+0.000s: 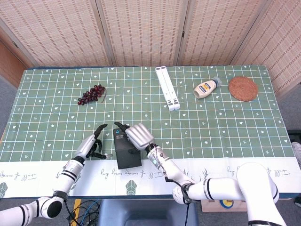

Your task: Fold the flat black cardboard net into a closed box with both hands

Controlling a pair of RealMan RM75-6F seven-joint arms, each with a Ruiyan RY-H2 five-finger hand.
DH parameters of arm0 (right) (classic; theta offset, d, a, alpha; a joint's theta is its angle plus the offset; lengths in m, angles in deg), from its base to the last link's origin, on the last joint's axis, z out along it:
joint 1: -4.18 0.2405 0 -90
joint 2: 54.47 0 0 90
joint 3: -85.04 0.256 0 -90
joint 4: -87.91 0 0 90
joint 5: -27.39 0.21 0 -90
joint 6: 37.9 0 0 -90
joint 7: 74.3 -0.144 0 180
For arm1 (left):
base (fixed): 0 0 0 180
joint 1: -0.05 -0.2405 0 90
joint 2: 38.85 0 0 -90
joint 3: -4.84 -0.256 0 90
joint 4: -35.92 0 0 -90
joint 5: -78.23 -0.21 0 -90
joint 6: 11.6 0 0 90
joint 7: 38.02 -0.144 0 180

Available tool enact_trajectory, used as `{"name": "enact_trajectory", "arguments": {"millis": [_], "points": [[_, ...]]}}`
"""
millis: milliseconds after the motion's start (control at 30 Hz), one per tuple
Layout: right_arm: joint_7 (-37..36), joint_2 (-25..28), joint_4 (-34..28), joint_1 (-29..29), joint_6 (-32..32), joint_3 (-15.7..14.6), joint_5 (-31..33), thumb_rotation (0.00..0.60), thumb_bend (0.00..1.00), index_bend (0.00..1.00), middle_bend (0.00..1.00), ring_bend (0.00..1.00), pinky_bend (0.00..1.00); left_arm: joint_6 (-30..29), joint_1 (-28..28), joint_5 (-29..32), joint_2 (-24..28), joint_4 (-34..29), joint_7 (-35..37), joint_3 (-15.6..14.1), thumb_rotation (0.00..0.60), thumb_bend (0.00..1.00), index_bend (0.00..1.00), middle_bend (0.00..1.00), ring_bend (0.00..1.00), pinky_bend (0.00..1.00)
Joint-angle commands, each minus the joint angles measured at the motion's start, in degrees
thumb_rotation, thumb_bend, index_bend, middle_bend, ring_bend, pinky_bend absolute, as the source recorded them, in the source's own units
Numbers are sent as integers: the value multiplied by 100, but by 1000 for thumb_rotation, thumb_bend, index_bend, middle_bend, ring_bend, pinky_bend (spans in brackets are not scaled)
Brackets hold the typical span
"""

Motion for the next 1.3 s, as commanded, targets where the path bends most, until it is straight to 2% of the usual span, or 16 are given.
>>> {"name": "enact_trajectory", "arguments": {"millis": [33, 300, 600, 700, 833, 967, 1300], "points": [[141, -85, 17, -26, 106, -104, -110, 600, 0, 86, 294, 604, 982, -189, -103, -53, 193, -160, -118, 7, 600, 80, 0, 20, 674, 902], [707, -319, 269, -117, 500, -418, -603, 600, 0, 118, 287, 604, 982, -239, -250, -247, 674, -627, 54, -24, 600, 81, 0, 16, 672, 903], [1004, -667, 858, -187, 544, -525, -900, 600, 3, 166, 283, 606, 982, -162, -262, -367, 869, -818, 217, -53, 600, 80, 0, 0, 668, 903], [1071, -716, 956, -211, 550, -536, -995, 600, 59, 216, 299, 614, 982, -155, -261, -408, 892, -828, 275, -56, 600, 81, 0, 0, 668, 904], [1147, -772, 1071, -257, 489, -524, -1032, 600, 193, 293, 348, 623, 982, -179, -277, -452, 929, -855, 362, -52, 600, 79, 0, 0, 666, 904], [1176, -817, 1157, -299, 436, -490, -1053, 600, 248, 341, 393, 629, 982, -217, -297, -480, 975, -878, 428, -42, 600, 79, 0, 0, 663, 904], [1243, -858, 1201, -428, 442, -454, -1254, 600, 258, 362, 419, 638, 982, -243, -275, -530, 1002, -878, 471, -27, 600, 80, 0, 0, 663, 907]]}}
